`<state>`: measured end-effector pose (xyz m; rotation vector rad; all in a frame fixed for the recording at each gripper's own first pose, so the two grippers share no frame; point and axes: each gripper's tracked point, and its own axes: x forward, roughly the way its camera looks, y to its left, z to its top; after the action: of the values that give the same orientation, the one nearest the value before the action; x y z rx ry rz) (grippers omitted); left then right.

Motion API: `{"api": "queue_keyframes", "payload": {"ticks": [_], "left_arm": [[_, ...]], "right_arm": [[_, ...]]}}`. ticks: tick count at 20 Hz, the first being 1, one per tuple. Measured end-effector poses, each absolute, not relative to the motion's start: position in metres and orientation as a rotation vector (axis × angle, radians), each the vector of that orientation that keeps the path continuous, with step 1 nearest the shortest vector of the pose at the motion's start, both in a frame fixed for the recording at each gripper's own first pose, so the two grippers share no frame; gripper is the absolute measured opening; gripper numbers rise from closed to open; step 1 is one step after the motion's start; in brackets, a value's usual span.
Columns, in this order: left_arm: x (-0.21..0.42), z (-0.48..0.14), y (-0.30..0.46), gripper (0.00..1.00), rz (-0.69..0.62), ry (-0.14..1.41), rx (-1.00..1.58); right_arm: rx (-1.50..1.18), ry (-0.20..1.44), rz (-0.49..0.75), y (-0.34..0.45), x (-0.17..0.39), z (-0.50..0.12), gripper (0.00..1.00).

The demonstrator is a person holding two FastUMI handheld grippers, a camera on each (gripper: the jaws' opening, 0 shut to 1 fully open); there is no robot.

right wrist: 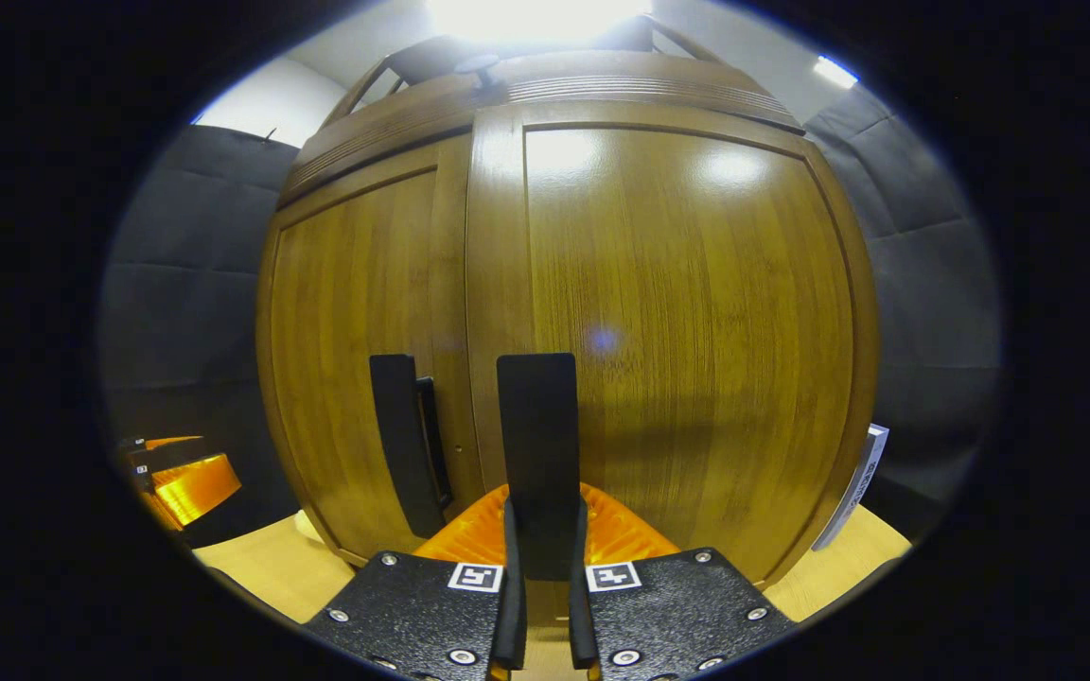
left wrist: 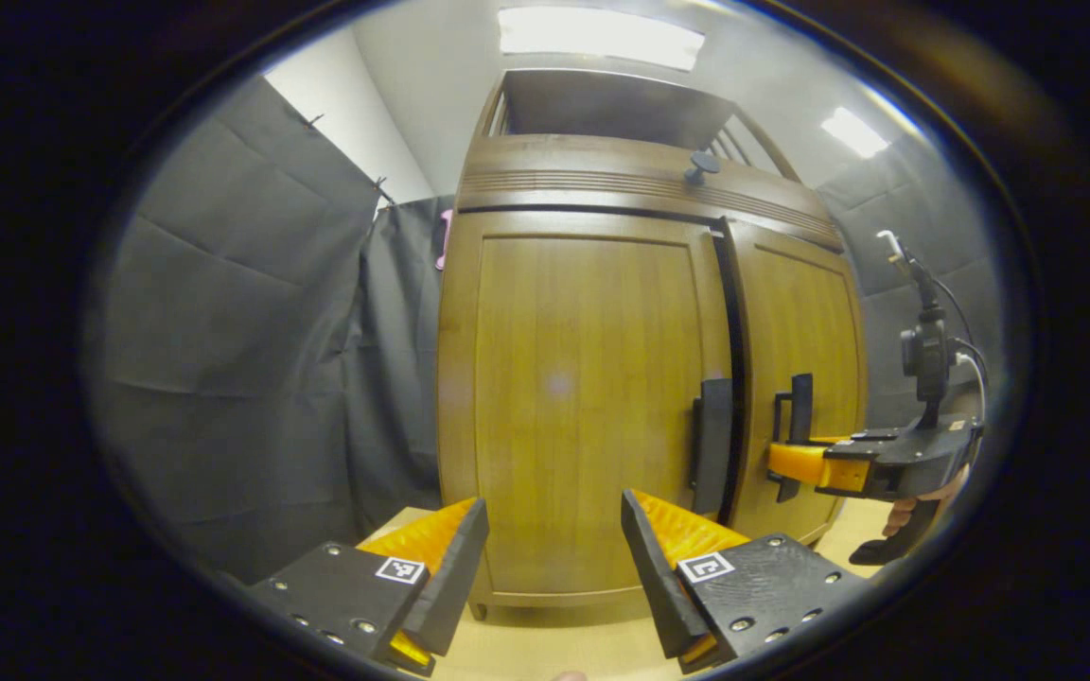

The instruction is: Open the right door of the double-door shoe cabinet with the right hand, and open the left door with the left hand.

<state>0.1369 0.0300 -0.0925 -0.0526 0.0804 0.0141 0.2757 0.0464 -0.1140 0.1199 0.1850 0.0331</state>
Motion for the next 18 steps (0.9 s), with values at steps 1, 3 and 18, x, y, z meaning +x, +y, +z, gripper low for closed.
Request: {"api": "queue_keyframes", "payload": {"ticks": [1,3,18], "left_arm": [[0.137,-0.092,0.03,0.81,0.01,0.085,-0.055],[0.137,-0.09,0.031,0.81,0.01,0.085,-0.052],[0.137,-0.075,0.034,0.81,0.018,0.021,0.007]], "right_arm": [[0.121,0.182,0.042,0.046,0.273,-0.111,0.18],[0.12,0.178,0.065,0.046,0.268,-0.104,0.18],[0.118,0.153,0.207,0.014,0.189,-0.077,0.18]]}}
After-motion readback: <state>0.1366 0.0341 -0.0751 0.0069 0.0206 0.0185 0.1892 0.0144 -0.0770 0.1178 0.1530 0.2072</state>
